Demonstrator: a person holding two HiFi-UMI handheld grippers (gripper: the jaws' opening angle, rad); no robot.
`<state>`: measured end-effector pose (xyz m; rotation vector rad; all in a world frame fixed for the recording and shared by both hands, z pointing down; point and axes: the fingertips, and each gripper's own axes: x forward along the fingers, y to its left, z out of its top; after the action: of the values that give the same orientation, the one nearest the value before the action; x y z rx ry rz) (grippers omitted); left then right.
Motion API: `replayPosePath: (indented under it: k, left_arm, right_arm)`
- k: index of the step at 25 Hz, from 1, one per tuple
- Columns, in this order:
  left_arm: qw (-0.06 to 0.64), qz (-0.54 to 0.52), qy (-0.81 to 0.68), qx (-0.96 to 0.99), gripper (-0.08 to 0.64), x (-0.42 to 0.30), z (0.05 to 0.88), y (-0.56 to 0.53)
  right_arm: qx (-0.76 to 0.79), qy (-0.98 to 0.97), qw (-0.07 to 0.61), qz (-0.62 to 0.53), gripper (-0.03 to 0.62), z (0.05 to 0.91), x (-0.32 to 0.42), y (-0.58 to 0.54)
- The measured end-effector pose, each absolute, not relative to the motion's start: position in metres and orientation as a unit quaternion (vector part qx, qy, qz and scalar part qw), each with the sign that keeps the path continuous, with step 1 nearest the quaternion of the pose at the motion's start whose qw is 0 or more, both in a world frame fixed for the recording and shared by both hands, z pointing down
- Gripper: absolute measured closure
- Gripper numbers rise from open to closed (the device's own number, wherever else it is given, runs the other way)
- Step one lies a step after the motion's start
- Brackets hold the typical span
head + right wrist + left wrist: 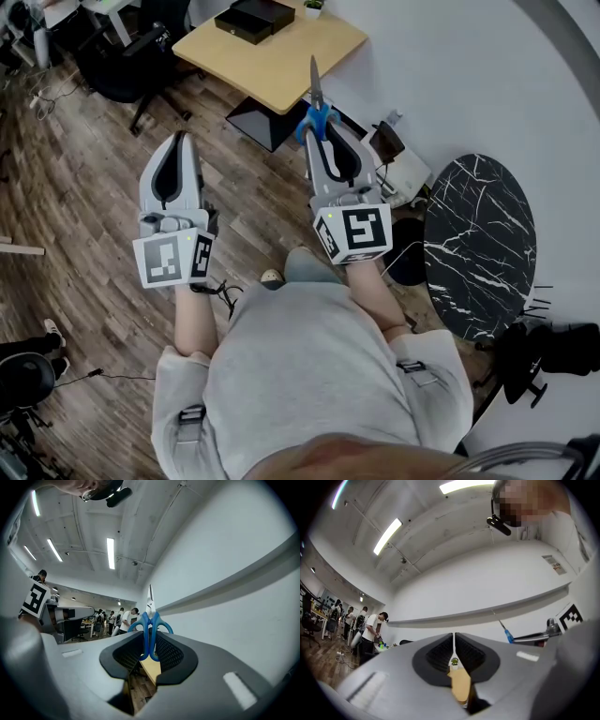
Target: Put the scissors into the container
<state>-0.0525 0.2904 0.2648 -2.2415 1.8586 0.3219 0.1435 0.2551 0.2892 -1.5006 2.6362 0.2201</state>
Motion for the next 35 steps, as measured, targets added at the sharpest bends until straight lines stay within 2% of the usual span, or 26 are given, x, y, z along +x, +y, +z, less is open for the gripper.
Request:
replayPosePath:
  k: [9, 35]
  left_arm:
    - [0.100, 0.103, 0.633, -0.761, 0.489, -0.063, 0.275, 0.221]
    - [0.129, 0.129, 0.669, -0.721, 0.489, -0.074, 0.233, -0.014]
  right_arm:
    - [-0.491, 0.868, 0.043, 0.065, 0.512, 0.300, 0.132, 0.182]
    - [-0.433, 0.895, 0.061, 0.086, 0.512, 0.262, 0.115, -0.071]
